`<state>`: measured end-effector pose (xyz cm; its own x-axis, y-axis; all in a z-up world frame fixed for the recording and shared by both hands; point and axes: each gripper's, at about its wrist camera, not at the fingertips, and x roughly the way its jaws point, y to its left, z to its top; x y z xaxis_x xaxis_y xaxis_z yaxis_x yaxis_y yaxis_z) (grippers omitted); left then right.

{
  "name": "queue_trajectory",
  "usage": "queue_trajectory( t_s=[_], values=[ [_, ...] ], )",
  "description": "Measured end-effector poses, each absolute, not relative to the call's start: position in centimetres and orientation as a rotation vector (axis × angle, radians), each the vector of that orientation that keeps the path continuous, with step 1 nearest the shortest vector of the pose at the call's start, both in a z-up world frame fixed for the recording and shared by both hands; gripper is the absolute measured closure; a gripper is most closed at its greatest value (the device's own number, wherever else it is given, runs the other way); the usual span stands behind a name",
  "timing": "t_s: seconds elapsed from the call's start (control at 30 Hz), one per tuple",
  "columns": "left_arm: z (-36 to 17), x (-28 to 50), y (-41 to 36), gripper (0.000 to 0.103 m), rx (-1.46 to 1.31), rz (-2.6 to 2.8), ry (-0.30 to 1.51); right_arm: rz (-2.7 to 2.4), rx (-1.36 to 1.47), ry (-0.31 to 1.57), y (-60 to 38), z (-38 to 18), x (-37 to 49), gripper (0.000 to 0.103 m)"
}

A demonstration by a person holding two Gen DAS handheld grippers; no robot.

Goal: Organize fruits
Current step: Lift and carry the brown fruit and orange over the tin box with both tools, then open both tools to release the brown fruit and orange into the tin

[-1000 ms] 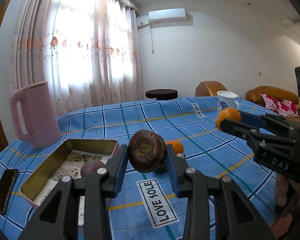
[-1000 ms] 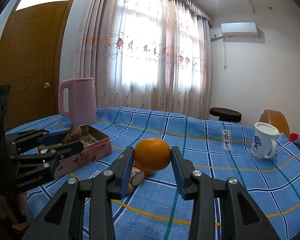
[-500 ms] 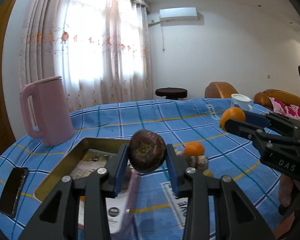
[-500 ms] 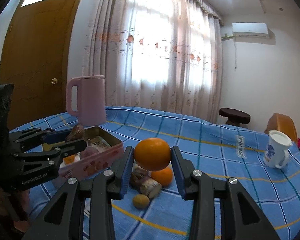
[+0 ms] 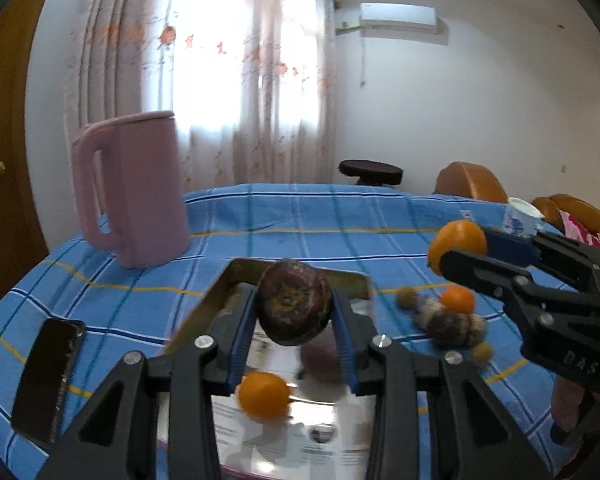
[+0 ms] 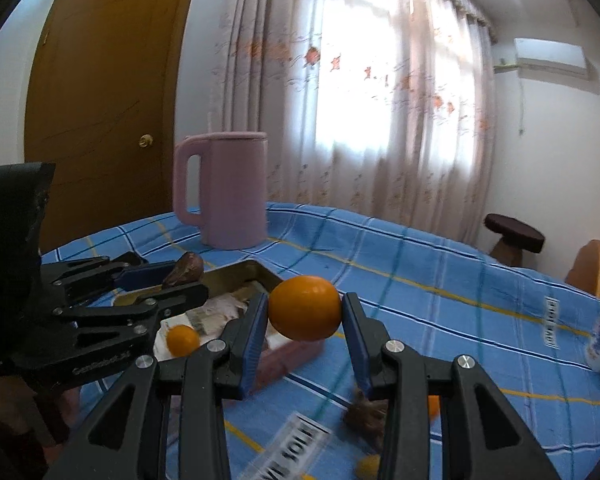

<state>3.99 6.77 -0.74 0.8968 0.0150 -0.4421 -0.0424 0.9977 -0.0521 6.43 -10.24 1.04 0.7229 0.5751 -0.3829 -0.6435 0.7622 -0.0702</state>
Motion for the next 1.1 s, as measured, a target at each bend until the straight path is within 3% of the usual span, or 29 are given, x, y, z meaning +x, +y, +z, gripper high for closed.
queue_trajectory(
  t_s=[0.67, 0.73, 0.8, 0.9, 1.03, 1.1],
  values=[
    [-3.9, 6.9, 12.3, 0.063, -0.149, 0.074, 0.624, 0.825, -0.388, 0.559, -1.6, -4.2, 6.0, 0.063],
    [-3.9, 6.7, 12.2, 0.060, -0.148, 0.072, 0.621, 0.833, -0.395, 0.559, -1.5, -4.2, 5.8, 0.061],
    [-3.7, 6.2, 12.1, 0.046, -0.154, 0.076, 0.605, 0.827, -0.390, 0.558, -1.7, -4.0, 5.6, 0.051],
    [-2.9, 5.1, 11.6, 0.028, -0.150, 0.099, 0.558, 0.803, -0.373, 0.530, -3.0, -3.4, 5.1, 0.050],
    [-1.9, 3.4, 10.0, 0.024, -0.149, 0.072, 0.506, 0.674, -0.352, 0.513, -7.6, -2.7, 4.3, 0.050],
    [-1.8, 2.9, 8.8, 0.017, -0.152, 0.047, 0.489, 0.596, -0.293, 0.553, -10.9, -2.8, 4.6, 0.051]
  ],
)
